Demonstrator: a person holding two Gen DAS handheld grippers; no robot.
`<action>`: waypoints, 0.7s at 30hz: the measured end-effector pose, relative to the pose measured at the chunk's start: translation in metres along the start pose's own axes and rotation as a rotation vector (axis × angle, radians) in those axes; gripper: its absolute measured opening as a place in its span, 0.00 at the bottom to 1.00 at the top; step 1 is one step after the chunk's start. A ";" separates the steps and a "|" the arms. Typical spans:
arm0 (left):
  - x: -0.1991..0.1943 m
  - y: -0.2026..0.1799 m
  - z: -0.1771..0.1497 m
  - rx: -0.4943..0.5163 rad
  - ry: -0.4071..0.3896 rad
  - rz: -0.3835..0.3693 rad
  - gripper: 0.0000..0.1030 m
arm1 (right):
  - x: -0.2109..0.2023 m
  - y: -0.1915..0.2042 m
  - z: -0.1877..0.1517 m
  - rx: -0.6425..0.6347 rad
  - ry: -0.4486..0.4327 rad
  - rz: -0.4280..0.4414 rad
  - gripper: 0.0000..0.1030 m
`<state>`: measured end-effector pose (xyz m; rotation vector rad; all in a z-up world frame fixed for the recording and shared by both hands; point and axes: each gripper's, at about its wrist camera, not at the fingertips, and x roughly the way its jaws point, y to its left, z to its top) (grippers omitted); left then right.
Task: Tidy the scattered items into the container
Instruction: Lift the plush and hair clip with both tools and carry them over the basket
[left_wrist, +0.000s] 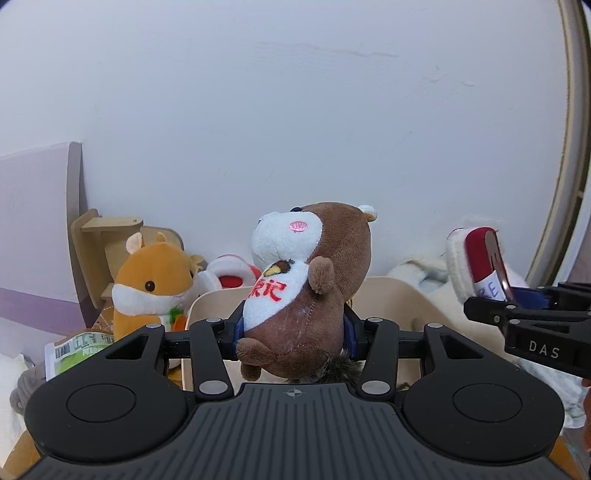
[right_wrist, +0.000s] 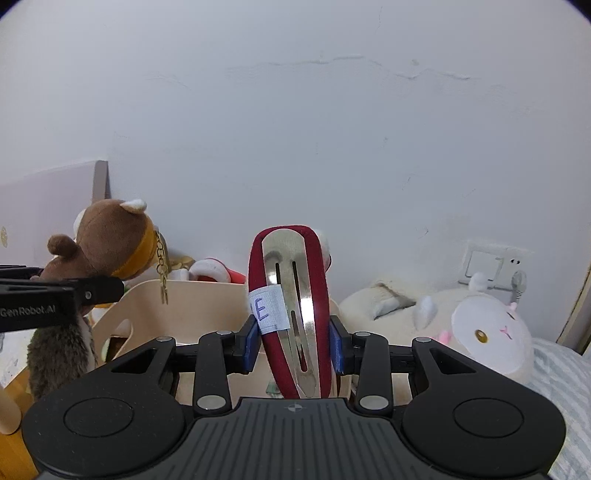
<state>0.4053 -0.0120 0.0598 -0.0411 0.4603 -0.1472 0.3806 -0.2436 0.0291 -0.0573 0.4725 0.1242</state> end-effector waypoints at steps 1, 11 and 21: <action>0.007 0.002 0.000 0.000 0.008 0.004 0.47 | 0.006 0.000 0.001 -0.005 0.010 -0.001 0.34; 0.061 0.015 -0.005 -0.015 0.109 0.039 0.47 | 0.061 0.009 0.000 -0.007 0.092 0.039 0.34; 0.114 0.012 -0.015 -0.004 0.273 0.056 0.47 | 0.104 0.028 -0.013 -0.060 0.207 0.027 0.34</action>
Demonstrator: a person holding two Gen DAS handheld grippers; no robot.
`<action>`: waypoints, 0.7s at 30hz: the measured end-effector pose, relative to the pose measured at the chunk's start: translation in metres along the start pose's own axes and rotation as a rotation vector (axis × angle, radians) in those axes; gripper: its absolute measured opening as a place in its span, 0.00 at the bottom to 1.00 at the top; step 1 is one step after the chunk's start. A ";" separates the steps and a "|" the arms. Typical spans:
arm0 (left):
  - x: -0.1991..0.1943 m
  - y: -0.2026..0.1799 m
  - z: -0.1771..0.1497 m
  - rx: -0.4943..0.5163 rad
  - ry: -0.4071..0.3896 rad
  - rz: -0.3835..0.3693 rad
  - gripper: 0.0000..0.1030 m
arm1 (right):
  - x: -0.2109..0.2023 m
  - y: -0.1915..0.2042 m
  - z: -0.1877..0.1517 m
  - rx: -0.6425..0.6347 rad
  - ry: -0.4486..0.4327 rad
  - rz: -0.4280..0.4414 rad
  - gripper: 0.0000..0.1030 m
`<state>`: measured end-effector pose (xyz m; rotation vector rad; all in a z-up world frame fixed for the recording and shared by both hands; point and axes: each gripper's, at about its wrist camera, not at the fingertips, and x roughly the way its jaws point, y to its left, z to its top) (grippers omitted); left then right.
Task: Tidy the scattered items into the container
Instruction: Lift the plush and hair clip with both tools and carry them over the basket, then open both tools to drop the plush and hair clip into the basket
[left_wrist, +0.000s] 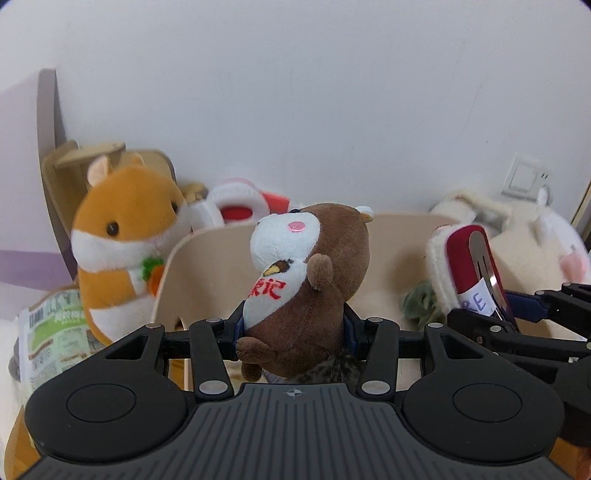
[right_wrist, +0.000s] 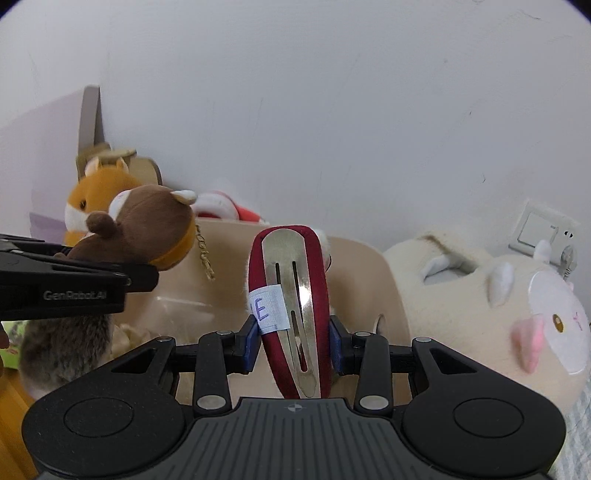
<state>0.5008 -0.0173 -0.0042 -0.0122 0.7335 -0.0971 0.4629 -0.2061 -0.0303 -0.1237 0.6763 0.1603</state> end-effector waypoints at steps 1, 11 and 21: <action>0.005 -0.001 -0.001 0.008 0.016 0.002 0.47 | 0.004 0.002 0.000 -0.006 0.010 -0.003 0.34; 0.032 -0.006 -0.006 0.056 0.119 0.021 0.48 | 0.025 0.006 -0.011 -0.034 0.099 -0.024 0.34; 0.042 -0.011 -0.007 0.077 0.137 0.023 0.48 | 0.035 0.005 -0.018 -0.039 0.127 -0.036 0.35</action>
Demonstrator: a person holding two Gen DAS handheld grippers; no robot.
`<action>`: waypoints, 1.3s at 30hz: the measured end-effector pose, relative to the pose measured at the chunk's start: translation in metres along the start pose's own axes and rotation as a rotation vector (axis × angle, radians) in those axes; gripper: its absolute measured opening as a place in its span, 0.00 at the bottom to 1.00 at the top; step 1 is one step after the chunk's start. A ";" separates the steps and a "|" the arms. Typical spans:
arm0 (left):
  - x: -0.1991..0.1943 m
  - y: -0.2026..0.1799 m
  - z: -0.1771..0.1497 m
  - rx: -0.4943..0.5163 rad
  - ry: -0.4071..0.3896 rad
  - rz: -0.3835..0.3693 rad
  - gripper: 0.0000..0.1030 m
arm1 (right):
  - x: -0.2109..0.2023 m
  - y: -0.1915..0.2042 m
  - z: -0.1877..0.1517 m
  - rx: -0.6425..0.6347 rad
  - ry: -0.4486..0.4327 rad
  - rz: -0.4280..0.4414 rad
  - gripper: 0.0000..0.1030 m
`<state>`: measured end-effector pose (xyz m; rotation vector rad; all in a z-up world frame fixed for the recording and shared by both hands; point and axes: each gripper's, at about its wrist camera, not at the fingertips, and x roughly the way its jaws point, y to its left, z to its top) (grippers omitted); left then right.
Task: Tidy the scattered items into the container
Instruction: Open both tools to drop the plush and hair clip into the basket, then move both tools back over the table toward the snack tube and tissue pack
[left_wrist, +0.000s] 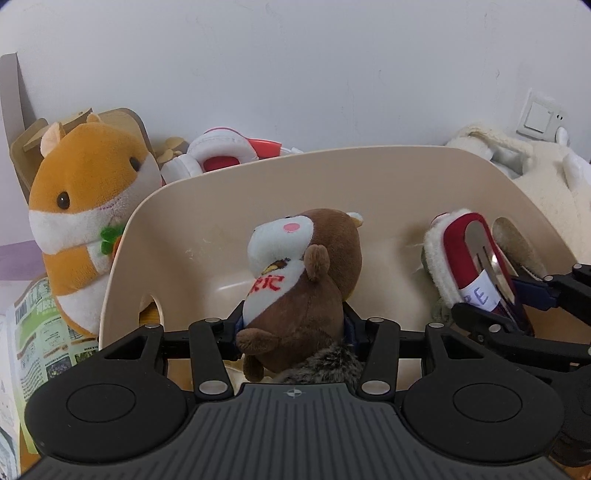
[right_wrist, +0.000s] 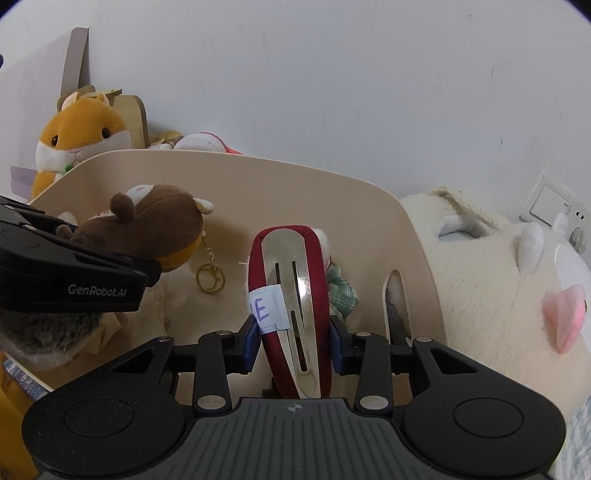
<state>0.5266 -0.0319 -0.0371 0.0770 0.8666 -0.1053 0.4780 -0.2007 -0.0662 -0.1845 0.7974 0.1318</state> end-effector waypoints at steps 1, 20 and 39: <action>-0.001 0.001 0.000 0.001 -0.004 0.002 0.49 | 0.000 0.000 0.000 -0.002 0.003 -0.001 0.39; -0.087 0.010 -0.017 0.036 -0.095 -0.030 0.82 | -0.072 0.005 -0.010 -0.040 -0.118 -0.062 1.00; -0.182 0.029 -0.106 -0.048 -0.160 -0.051 0.84 | -0.193 0.023 -0.079 -0.010 -0.259 -0.067 1.00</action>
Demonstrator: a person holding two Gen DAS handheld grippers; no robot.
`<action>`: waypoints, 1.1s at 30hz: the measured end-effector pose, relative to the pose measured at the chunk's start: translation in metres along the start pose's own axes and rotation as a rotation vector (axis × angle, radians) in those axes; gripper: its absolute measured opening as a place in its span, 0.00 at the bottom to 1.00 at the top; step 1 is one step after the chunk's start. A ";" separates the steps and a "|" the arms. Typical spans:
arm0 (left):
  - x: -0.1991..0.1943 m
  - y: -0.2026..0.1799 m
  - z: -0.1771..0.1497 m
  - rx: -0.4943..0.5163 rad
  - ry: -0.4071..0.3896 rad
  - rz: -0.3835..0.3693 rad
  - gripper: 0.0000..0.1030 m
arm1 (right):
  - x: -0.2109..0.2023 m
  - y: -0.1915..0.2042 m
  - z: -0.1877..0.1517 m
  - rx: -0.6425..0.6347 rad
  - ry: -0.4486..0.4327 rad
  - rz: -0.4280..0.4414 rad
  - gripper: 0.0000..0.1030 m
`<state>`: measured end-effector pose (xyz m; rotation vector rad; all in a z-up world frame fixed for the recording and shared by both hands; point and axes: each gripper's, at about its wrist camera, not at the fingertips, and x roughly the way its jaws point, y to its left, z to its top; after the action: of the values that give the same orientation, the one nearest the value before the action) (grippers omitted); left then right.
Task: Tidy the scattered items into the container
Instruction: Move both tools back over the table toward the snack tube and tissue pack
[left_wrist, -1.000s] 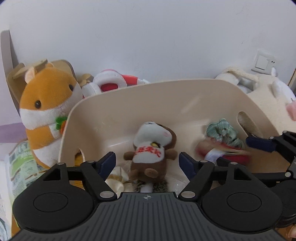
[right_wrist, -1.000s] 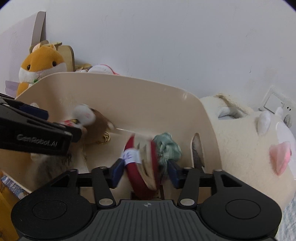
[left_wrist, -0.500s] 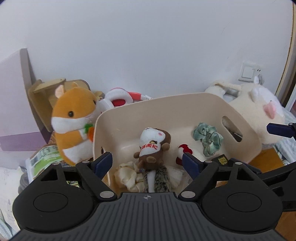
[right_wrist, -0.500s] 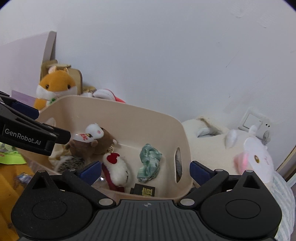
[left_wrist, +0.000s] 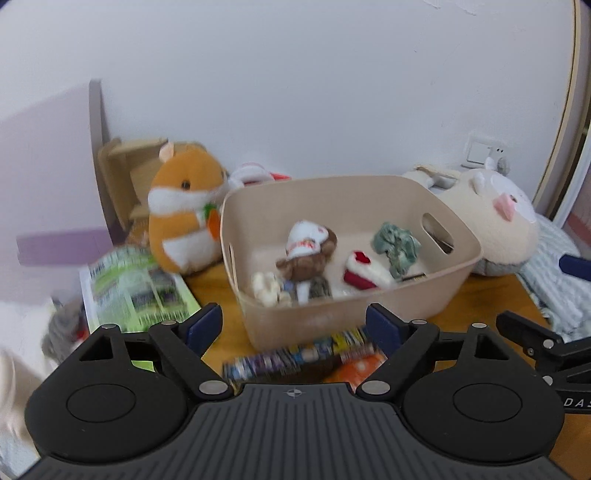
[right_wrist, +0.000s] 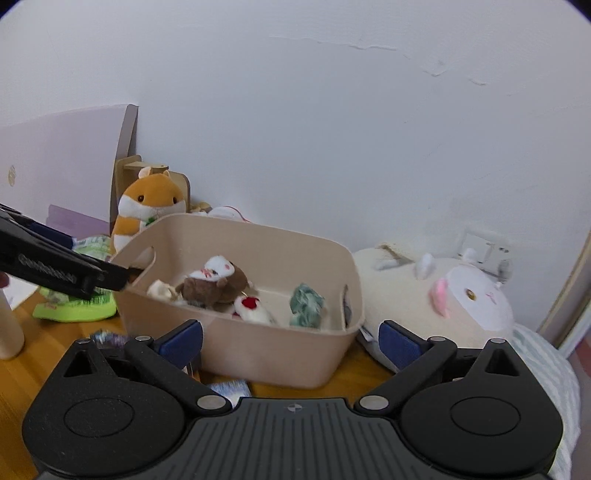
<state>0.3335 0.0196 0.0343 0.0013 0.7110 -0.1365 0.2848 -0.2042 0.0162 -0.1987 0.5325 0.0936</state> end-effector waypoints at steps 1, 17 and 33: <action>-0.003 0.002 -0.006 -0.008 0.000 -0.003 0.84 | -0.005 0.001 -0.006 0.003 -0.001 -0.002 1.00; 0.009 0.013 -0.079 0.219 0.020 0.012 0.85 | -0.035 0.021 -0.094 0.120 0.082 0.020 1.00; 0.067 0.017 -0.103 0.390 -0.016 0.100 0.85 | -0.013 0.036 -0.139 0.224 0.192 0.037 1.00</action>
<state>0.3186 0.0326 -0.0884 0.4078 0.6574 -0.1775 0.1996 -0.1987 -0.1005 0.0211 0.7333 0.0501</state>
